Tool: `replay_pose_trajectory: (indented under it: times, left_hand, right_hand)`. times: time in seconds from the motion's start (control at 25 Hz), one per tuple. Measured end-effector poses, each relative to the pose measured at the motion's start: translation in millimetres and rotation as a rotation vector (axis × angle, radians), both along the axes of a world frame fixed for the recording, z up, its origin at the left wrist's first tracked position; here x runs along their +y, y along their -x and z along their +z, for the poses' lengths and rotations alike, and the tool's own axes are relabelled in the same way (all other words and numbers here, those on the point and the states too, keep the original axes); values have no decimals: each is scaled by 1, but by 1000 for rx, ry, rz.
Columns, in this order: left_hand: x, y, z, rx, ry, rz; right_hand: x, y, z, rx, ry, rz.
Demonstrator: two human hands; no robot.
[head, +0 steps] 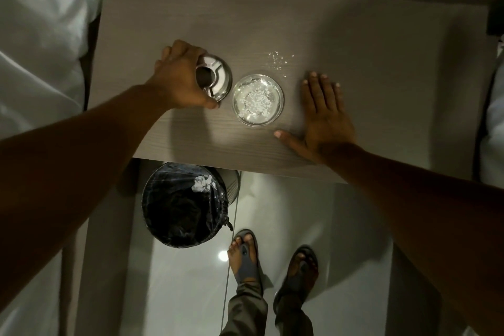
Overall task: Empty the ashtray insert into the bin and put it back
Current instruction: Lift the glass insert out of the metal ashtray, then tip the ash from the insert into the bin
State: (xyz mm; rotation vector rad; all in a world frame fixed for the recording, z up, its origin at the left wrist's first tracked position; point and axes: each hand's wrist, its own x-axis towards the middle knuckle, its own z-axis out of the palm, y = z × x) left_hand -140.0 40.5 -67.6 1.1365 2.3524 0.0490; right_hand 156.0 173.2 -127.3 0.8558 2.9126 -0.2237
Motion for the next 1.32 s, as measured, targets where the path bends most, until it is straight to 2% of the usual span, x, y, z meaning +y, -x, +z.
replay_pose_trajectory:
  times: [0.12, 0.24, 0.32, 0.52, 0.72, 0.88, 1.0, 1.32]
  left_hand:
    - [-7, -11, 4, -10, -48, -41]
    - [-31, -47, 9, -24, -404, -228]
    - [-46, -72, 8, 15, -532, -421]
    - [-36, -75, 9, 106, -498, -779]
    - [-29, -75, 18, 62, -370, -829]
    - [-27, -77, 18, 54, -325, -803]
    - [-37, -91, 26, 58, -379, -737]
    - [-190, -145, 61, -233, -453, -109]
  right_hand:
    - [0, 0, 1, -13, 0, -6]
    - [1, -1, 1, -6, 2, -3]
    - [2, -1, 1, 7, -5, -3]
    - [1, 1, -2, 31, -21, -1]
    - [1, 0, -3, 33, -30, 5]
    - [2, 0, -4, 39, -25, 8]
    - [2, -2, -3, 27, -38, 26]
    - [3, -3, -6, 15, -53, 37]
